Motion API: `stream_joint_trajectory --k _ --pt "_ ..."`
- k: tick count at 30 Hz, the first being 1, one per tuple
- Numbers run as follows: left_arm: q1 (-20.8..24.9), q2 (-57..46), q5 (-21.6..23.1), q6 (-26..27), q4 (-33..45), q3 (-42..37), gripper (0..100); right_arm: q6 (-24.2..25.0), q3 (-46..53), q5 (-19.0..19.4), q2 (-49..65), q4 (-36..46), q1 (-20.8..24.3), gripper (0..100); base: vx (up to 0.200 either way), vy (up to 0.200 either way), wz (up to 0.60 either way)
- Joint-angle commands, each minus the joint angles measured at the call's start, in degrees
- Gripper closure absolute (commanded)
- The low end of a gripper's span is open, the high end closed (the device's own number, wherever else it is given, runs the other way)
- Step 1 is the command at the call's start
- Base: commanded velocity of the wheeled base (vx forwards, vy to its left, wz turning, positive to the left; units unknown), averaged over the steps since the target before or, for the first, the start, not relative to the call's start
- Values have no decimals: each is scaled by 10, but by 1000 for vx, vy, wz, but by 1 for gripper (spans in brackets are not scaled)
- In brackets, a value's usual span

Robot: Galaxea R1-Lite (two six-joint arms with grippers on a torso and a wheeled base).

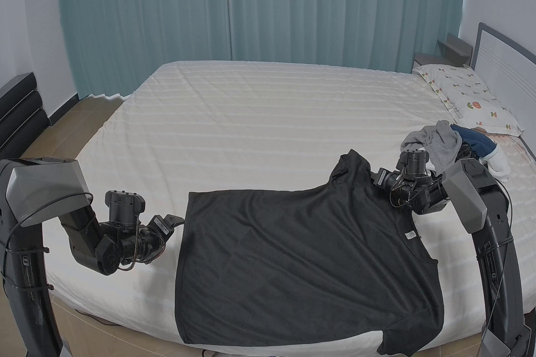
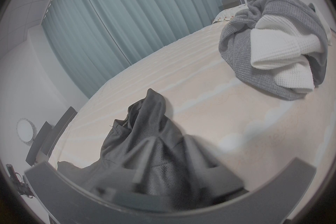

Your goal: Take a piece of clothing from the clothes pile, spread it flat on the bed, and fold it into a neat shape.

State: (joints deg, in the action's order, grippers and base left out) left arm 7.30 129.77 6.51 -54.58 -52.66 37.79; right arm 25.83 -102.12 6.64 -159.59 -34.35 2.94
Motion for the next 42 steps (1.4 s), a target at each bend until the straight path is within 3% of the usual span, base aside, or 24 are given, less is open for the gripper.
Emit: stream_joint_trajectory --k 1,25,29,36,38,42 --pt "0 1 0 0 -7 -2 0 1 -6 -1 -5 -3 -1 100 0 0 0" --pt "-6 3 2 -8 -2 21 0 12 -55 -37 -27 -2 -50 100 0 0 0" --pt "-11 6 1 -18 6 61 0 51 -42 -44 -12 -2 -50 100 0 0 0" --pt "-8 14 -3 -17 117 205 0 68 -5 -44 3 -8 -58 100 0 0 0" --pt "-3 51 -4 -15 191 312 0 76 -2 -46 1 -15 -58 100 0 0 0" --pt "9 110 -9 -16 248 422 0 78 14 -51 9 -22 -58 100 0 0 0"
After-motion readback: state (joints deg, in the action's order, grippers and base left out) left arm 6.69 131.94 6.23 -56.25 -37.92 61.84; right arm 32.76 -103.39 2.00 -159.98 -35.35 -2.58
